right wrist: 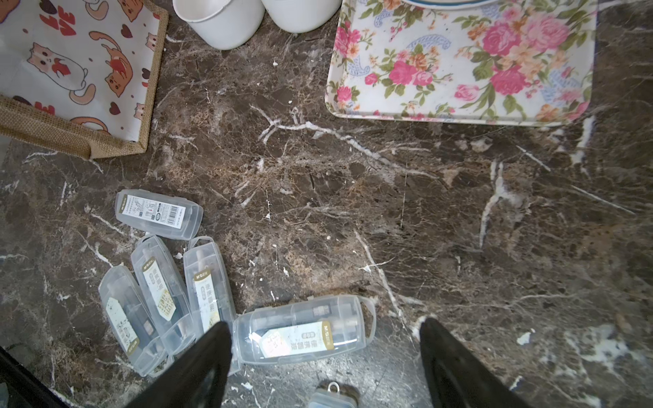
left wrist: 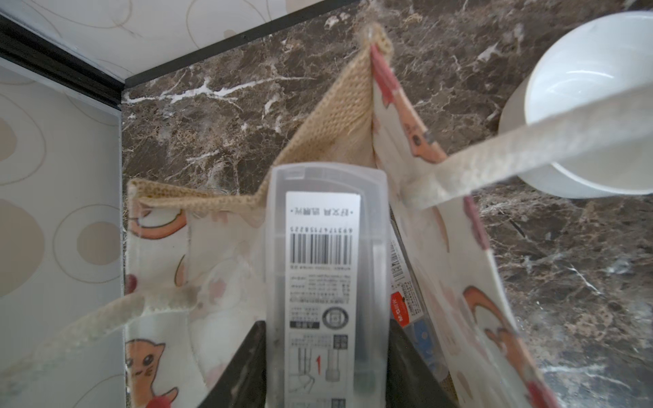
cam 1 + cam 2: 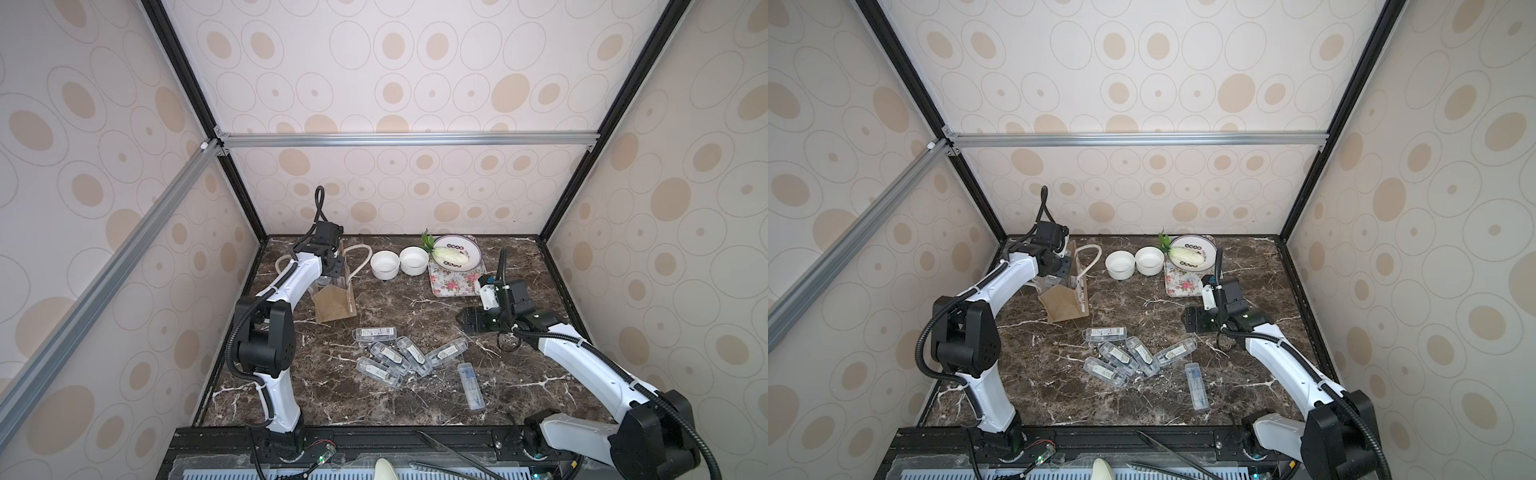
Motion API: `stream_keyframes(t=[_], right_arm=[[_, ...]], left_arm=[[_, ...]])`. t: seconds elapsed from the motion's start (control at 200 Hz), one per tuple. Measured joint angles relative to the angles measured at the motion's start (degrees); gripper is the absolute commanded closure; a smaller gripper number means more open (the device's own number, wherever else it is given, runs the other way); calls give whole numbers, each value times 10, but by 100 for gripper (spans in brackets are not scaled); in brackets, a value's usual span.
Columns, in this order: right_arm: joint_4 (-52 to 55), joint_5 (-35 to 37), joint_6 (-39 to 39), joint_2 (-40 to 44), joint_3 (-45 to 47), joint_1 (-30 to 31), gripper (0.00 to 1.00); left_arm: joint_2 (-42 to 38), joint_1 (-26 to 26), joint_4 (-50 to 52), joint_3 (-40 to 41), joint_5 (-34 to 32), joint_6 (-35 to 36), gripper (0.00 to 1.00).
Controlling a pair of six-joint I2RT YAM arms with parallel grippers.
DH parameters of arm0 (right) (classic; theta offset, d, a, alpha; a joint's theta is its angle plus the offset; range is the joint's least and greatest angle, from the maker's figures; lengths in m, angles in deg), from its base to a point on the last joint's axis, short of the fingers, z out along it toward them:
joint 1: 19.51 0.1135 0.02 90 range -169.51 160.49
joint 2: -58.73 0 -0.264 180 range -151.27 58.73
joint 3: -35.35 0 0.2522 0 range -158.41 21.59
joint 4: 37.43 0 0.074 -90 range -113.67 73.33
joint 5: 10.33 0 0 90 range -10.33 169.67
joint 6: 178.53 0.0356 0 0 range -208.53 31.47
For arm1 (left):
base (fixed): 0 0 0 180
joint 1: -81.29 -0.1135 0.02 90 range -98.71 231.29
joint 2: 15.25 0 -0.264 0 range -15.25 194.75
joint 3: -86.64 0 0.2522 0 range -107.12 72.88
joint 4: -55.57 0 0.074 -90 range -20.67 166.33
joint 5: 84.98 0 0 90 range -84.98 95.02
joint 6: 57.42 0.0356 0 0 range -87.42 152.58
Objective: Put the compass set into the canvas bag
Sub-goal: Place the compass set in the canvas bag.
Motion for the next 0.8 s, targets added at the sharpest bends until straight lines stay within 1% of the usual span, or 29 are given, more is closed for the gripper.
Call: stream_keyframes(t=[0.145, 0.41, 0.56, 0.8], right_arm=[[0, 0, 0, 0, 0, 0, 14], [0, -7, 0, -5, 0, 0, 14], [0, -9, 0, -5, 0, 0, 14], [-4, -8, 0, -5, 0, 0, 14]], left_arm=[[1, 0, 0, 3, 7, -2, 60], [2, 0, -9, 55, 32, -30, 60], [3, 0, -17, 70, 48, -45, 60], [42, -1, -33, 70, 54, -56, 59]])
